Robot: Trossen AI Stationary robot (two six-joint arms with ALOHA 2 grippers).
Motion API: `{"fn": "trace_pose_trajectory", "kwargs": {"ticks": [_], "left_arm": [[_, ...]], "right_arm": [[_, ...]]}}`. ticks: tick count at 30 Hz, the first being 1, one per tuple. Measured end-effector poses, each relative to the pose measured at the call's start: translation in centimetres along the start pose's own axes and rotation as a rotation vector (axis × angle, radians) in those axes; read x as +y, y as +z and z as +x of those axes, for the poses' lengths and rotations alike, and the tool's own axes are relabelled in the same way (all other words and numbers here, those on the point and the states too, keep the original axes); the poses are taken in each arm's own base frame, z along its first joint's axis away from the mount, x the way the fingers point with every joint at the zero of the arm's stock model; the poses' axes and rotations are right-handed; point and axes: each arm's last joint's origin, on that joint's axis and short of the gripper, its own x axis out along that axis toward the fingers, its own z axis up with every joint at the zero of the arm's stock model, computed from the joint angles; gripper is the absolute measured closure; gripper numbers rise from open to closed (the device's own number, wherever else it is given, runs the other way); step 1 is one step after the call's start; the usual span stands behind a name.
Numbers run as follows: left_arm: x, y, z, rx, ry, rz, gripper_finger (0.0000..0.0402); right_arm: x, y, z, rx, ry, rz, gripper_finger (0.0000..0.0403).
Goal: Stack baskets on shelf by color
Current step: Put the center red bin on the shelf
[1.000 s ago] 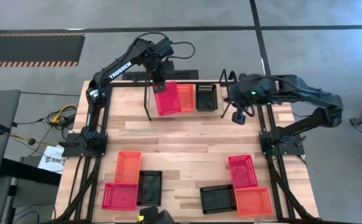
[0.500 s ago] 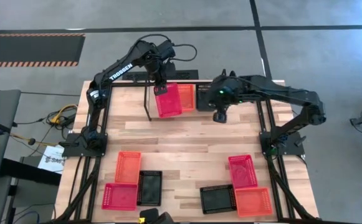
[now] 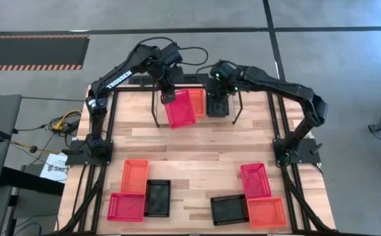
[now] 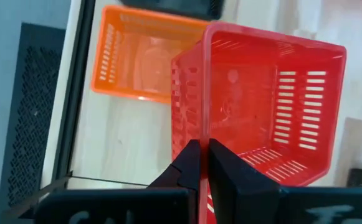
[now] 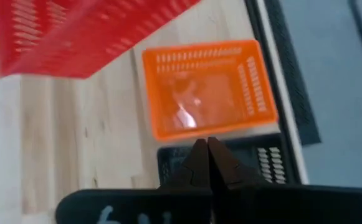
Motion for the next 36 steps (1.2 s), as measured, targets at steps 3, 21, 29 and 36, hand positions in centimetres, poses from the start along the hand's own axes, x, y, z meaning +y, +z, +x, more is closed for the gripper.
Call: {"fn": "trace_pose_trajectory", "kwargs": {"ticks": [3,21,29,36], "left_arm": [[-1.4,-0.3,-1.5,-0.034,0.011,0.003,0.0401],[-5.8,-4.9,-10.9,-0.249,0.194,-0.086,0.0401],[-6.3,-4.8,-10.8,-0.247,0.176,-0.07,0.0401],[-6.5,-4.6,-9.4,-0.201,0.156,-0.084,0.0401]], "right_arm": [[-0.8,0.1,1.0,-0.074,0.067,0.01,0.0403],[-0.5,-0.1,9.2,-0.036,0.195,0.001,0.0403],[-0.2,-0.2,12.9,0.023,0.203,-0.042,0.0403],[-1.4,-0.2,12.7,0.061,0.055,-0.096,0.0403]]}}
